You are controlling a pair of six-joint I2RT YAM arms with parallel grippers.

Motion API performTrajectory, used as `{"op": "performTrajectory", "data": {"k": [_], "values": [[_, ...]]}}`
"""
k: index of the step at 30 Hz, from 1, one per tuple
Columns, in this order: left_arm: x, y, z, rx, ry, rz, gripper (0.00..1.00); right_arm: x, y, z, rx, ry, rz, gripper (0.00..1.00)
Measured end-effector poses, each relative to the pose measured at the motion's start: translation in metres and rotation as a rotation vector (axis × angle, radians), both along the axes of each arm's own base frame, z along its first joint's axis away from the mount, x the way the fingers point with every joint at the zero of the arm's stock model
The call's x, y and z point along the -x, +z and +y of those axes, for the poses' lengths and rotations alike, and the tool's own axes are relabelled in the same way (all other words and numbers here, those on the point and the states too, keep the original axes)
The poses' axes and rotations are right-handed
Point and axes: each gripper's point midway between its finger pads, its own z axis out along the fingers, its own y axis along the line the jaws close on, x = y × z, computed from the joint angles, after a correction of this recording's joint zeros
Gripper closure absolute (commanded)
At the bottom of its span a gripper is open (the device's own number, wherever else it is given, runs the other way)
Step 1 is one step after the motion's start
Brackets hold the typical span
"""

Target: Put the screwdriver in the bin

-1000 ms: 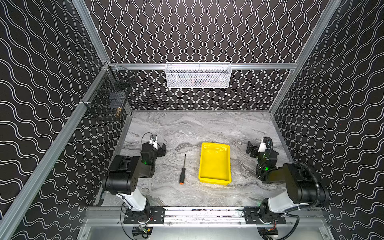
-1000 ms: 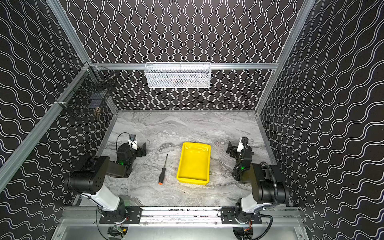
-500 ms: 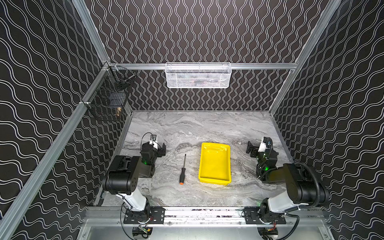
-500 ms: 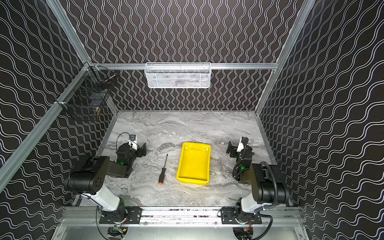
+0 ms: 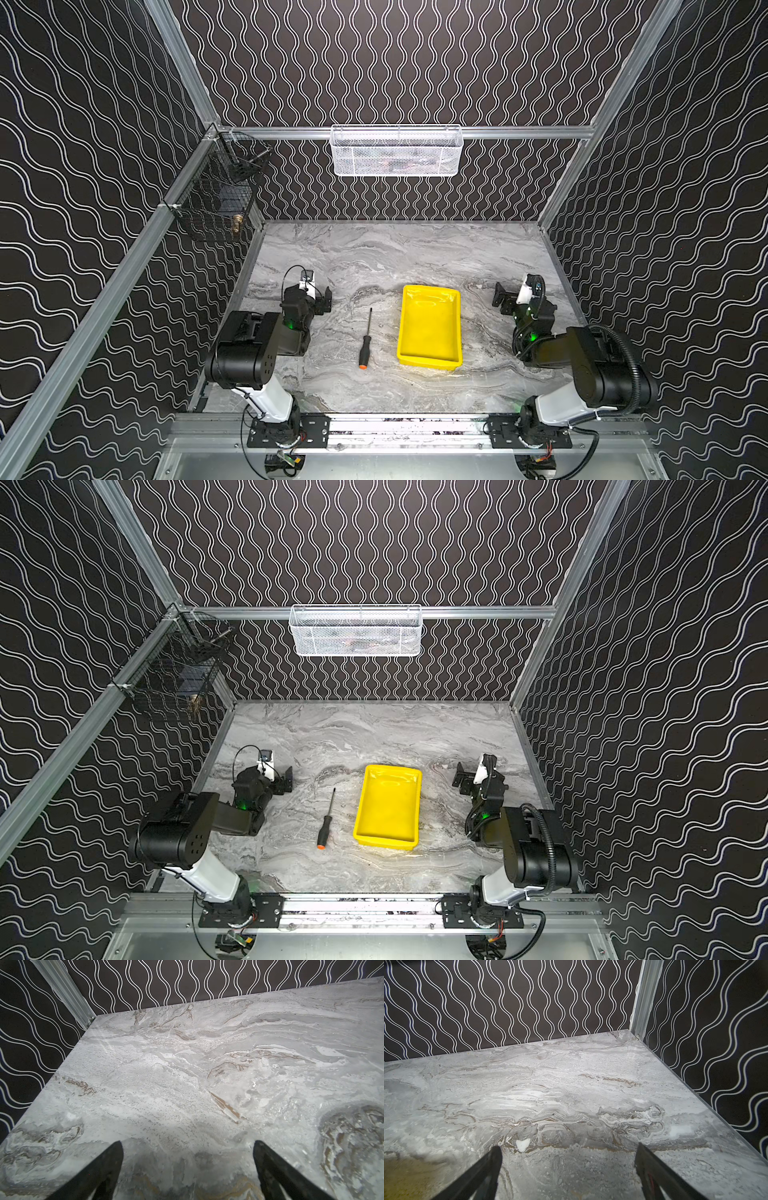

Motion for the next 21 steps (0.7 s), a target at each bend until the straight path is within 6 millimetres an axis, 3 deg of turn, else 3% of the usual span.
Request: {"op": "performTrajectory", "data": {"k": [10, 14, 17, 21], "values": [[0.000, 0.005, 0.002, -0.004, 0.013, -0.001, 0.01, 0.002, 0.003, 0.001, 0.000, 0.002, -0.007, 0.00], [-0.008, 0.026, 0.003, -0.006, 0.021, -0.036, 0.01, 0.000, 0.024, 0.001, 0.002, 0.004, -0.051, 0.00], [-0.004, 0.039, 0.001, -0.019, 0.035, -0.042, 0.01, -0.006, 0.050, 0.001, -0.011, 0.007, -0.071, 0.00], [0.000, 0.086, -0.001, -0.004, 0.056, -0.104, 0.01, -0.004, 0.080, 0.005, -0.047, 0.020, -0.088, 0.00]]}}
